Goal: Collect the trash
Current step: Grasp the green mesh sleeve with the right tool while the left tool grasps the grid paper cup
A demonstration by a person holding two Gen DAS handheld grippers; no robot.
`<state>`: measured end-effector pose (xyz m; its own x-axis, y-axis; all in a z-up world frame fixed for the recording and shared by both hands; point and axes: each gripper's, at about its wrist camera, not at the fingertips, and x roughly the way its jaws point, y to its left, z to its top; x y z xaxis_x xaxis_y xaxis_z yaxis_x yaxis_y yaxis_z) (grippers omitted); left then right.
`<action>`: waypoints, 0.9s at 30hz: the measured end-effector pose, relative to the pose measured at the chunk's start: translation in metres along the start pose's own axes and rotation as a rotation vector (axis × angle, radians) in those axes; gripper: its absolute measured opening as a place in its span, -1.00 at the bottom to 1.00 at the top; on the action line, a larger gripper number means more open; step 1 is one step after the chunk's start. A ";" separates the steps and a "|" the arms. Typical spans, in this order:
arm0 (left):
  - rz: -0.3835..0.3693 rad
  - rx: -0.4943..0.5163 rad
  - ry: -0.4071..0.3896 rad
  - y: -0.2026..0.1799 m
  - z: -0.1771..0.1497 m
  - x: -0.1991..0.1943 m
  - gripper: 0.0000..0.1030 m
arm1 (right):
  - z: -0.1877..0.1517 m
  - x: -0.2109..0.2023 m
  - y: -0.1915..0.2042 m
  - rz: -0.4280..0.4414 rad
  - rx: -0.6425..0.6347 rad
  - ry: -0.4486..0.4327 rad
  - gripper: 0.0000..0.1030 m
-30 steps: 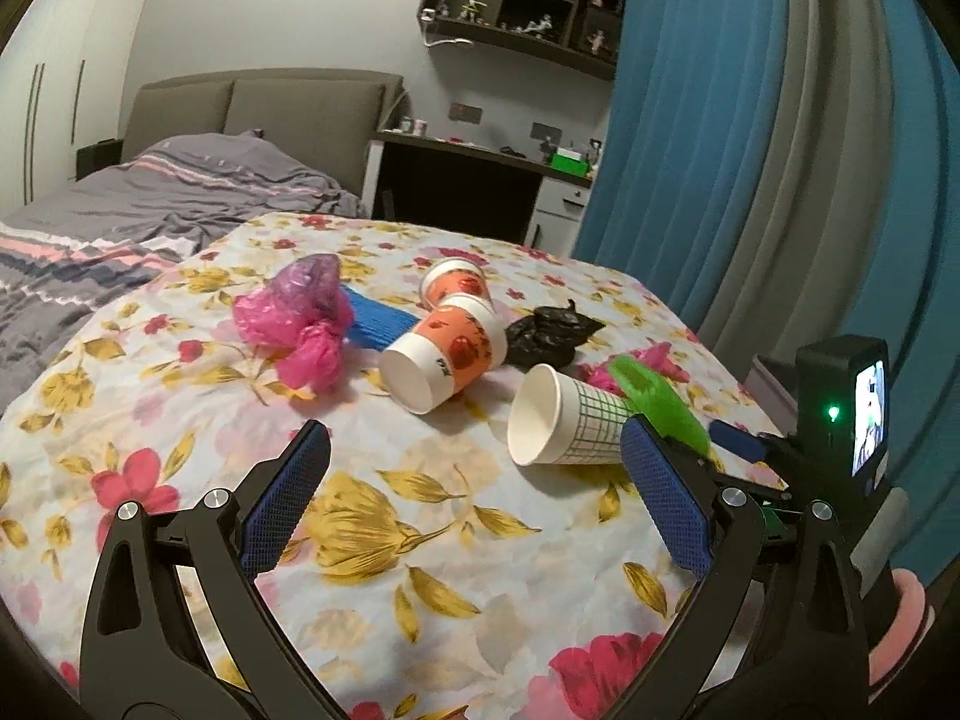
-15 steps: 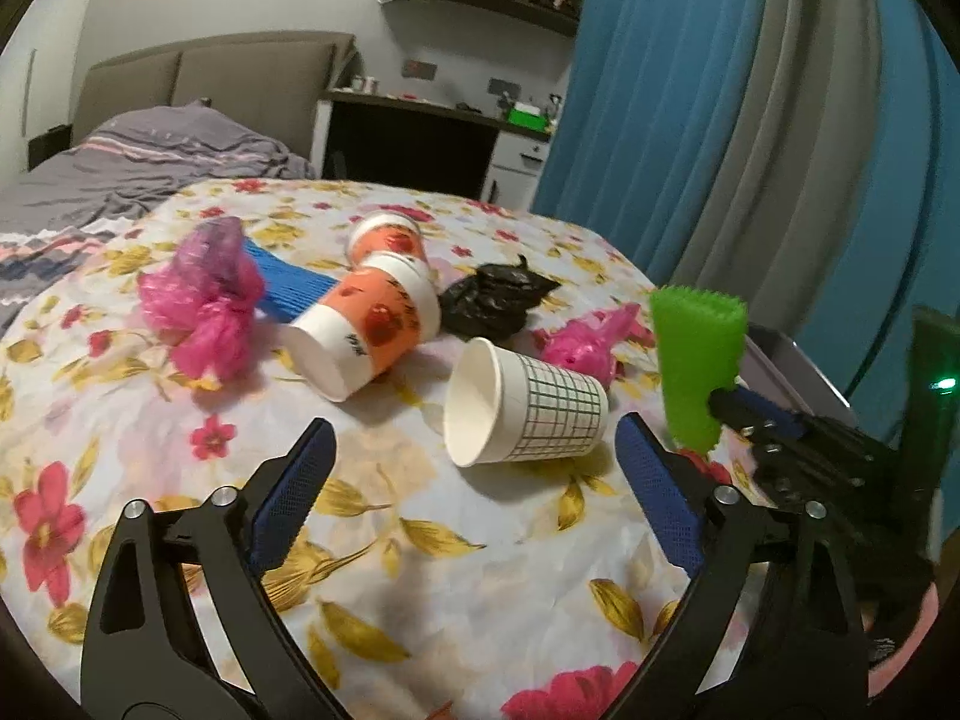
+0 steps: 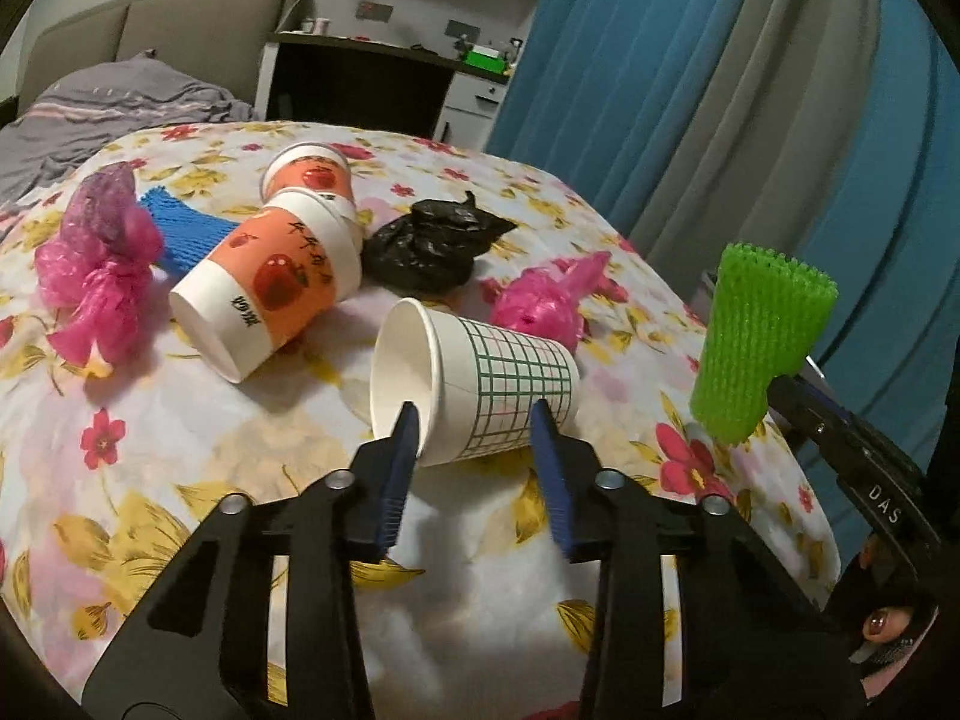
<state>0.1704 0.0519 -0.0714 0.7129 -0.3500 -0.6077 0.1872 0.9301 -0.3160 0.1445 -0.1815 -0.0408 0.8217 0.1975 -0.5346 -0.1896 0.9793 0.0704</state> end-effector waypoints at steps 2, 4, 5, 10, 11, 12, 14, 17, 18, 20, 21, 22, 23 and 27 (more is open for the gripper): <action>-0.003 0.007 0.000 -0.003 -0.001 -0.001 -0.58 | -0.001 -0.002 -0.002 0.007 0.009 0.000 -0.69; -0.012 0.012 -0.001 -0.006 -0.002 -0.002 -0.74 | -0.002 -0.004 -0.003 0.014 0.019 0.000 -0.69; -0.016 0.012 -0.003 -0.007 -0.002 -0.003 -0.79 | -0.002 -0.005 -0.003 0.016 0.023 -0.001 -0.69; -0.018 0.036 -0.036 -0.019 -0.002 -0.013 -0.97 | -0.005 -0.011 -0.005 0.019 0.034 -0.007 -0.69; -0.021 0.037 -0.044 -0.021 -0.002 -0.015 -0.97 | -0.005 -0.012 -0.006 0.018 0.036 -0.010 -0.69; -0.024 0.034 -0.054 -0.024 -0.002 -0.018 -0.97 | -0.006 -0.014 -0.006 0.016 0.039 -0.011 -0.69; -0.031 0.025 -0.072 -0.027 -0.002 -0.024 -0.97 | -0.006 -0.017 -0.008 0.015 0.045 -0.015 -0.69; -0.041 0.012 -0.098 -0.032 -0.005 -0.036 -0.97 | -0.008 -0.023 -0.011 0.011 0.055 -0.024 -0.69; -0.028 0.010 -0.104 -0.035 -0.006 -0.041 -0.97 | -0.008 -0.025 -0.012 0.009 0.058 -0.029 -0.69; -0.014 0.003 -0.109 -0.038 -0.009 -0.046 -0.97 | -0.009 -0.030 -0.013 0.008 0.064 -0.036 -0.69; -0.005 -0.003 -0.112 -0.039 -0.010 -0.048 -0.97 | -0.010 -0.032 -0.014 0.008 0.066 -0.039 -0.69; 0.009 -0.004 -0.117 -0.040 -0.011 -0.051 -0.97 | -0.010 -0.034 -0.015 0.009 0.068 -0.042 -0.69; 0.029 0.004 -0.123 -0.043 -0.012 -0.053 -0.97 | -0.010 -0.037 -0.015 0.009 0.069 -0.045 -0.69; 0.036 0.019 -0.132 -0.050 -0.015 -0.057 -0.97 | -0.011 -0.047 -0.018 0.006 0.073 -0.062 -0.69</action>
<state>0.1101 0.0235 -0.0315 0.8019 -0.2994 -0.5170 0.1716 0.9443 -0.2808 0.1037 -0.2088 -0.0264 0.8527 0.2036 -0.4811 -0.1566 0.9782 0.1363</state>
